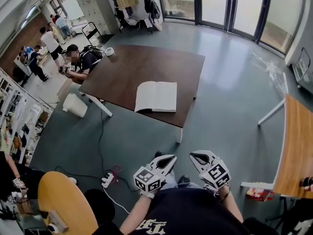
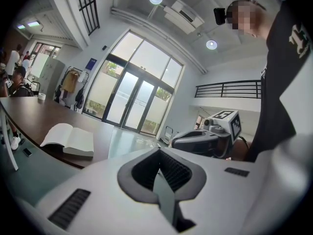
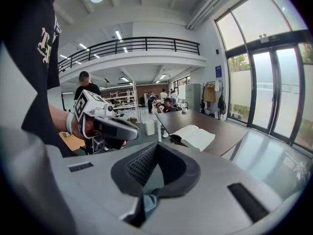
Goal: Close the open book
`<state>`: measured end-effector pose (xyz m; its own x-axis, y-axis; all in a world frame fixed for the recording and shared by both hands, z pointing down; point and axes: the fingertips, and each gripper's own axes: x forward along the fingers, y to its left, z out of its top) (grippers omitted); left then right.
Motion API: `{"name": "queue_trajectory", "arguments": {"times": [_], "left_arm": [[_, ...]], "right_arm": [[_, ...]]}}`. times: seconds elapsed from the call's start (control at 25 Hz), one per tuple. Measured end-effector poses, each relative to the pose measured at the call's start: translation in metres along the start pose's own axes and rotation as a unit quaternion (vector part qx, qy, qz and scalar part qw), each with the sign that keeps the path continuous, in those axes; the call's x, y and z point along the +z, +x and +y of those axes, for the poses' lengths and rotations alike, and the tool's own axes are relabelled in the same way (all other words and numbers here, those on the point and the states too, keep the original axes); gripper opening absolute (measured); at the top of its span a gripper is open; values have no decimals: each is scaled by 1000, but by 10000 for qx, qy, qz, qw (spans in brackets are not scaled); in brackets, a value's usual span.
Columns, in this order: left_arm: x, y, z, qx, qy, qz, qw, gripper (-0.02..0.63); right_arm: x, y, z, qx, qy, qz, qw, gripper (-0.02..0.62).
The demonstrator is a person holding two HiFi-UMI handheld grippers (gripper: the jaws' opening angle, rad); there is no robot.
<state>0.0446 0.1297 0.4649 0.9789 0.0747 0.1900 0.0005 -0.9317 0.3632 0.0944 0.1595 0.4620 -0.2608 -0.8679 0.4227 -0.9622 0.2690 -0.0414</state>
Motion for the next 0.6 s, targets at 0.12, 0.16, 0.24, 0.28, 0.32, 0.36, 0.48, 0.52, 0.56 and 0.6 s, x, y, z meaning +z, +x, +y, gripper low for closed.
{"name": "queue_trajectory", "arguments": {"times": [0.12, 0.16, 0.24, 0.28, 0.32, 0.36, 0.48, 0.52, 0.56, 0.6], "left_arm": [[3, 1, 5, 17, -2, -2, 10000, 5], [4, 2, 7, 29, -3, -2, 10000, 5], [5, 2, 11, 54, -16, -4, 10000, 5], [5, 2, 13, 65, -33, -9, 10000, 5], [6, 1, 15, 75, -52, -13, 10000, 5], [7, 0, 17, 87, -69, -14, 9999, 5], [9, -1, 26, 138, -109, -9, 9998, 5], [9, -2, 30, 158, -120, -6, 9998, 5], [10, -3, 35, 180, -130, -3, 9998, 5], [9, -4, 39, 202, -143, 1, 9997, 5]], "right_arm": [[3, 4, -5, -16, -21, 4, 10000, -11], [3, 5, -6, -9, -21, 16, 10000, -11], [4, 9, -8, 18, -24, 44, 10000, -11], [5, 12, -8, 41, -28, 54, 10000, -11], [6, 14, -8, 67, -31, 59, 10000, -11], [8, 17, -8, 94, -32, 60, 9999, -11], [13, 25, -9, 158, -56, 75, 9998, -11], [15, 28, -10, 168, -69, 85, 9998, -11], [16, 32, -11, 172, -81, 94, 9998, -11], [17, 36, -12, 174, -87, 101, 9998, -11]]}}
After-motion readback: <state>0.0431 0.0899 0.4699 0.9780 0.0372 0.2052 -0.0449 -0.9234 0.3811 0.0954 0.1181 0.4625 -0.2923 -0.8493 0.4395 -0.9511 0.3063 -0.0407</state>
